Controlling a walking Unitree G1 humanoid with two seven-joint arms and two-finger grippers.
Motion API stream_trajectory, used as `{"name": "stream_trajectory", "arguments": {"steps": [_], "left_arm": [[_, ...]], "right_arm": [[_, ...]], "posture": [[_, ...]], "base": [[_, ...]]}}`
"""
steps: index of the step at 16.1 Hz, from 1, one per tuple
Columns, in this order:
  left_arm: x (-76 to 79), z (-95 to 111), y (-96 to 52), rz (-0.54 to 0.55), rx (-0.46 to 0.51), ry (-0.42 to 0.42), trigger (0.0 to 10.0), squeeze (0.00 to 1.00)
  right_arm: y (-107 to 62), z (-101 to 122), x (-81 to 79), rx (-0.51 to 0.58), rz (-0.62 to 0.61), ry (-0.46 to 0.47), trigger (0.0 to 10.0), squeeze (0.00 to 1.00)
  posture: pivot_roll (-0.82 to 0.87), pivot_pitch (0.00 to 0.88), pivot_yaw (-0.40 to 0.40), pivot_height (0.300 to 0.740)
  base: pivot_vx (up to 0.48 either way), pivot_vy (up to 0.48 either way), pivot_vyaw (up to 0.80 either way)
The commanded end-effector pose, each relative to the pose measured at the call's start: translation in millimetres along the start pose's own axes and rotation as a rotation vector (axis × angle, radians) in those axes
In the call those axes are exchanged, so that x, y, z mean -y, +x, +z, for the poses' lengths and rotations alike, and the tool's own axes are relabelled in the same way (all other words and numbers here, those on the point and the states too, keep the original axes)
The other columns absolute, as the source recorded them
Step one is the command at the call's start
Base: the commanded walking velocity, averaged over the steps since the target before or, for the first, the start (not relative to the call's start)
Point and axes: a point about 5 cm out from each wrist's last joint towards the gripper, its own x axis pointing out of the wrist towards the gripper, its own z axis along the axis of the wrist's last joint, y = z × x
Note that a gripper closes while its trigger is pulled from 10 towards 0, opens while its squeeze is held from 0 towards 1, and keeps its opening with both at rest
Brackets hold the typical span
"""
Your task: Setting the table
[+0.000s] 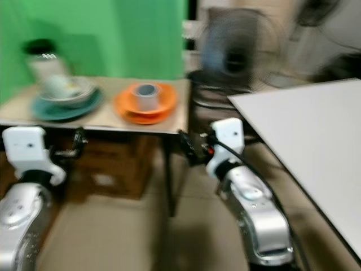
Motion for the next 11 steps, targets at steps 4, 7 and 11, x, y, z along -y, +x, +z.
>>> {"name": "stream_trajectory", "arguments": {"steps": [4, 7, 11], "left_arm": [[-1.3, 11.0, 5.8, -0.003, 0.042, 0.023, 10.0, 0.00], [-3.8, 10.3, 5.1, -0.011, 0.038, 0.028, 10.0, 0.00], [1.1, 8.4, 9.8, -0.035, 0.031, 0.006, 10.0, 0.00]], "right_arm": [[9.0, 5.2, 0.9, 0.023, -0.001, 0.046, 10.0, 1.00], [11.1, 7.1, 2.9, 0.015, -0.047, -0.009, 10.0, 0.00], [6.1, 5.8, 6.6, 0.025, -0.106, -0.024, 10.0, 0.00]], "posture": [[-0.02, 0.000, 0.004, 0.740], [-0.04, 0.000, 0.023, 0.740], [-0.06, 0.000, 0.040, 0.740]], "base": [[0.270, 0.000, 0.00], [0.310, 0.000, 0.00], [0.322, 0.000, 0.00]]}}
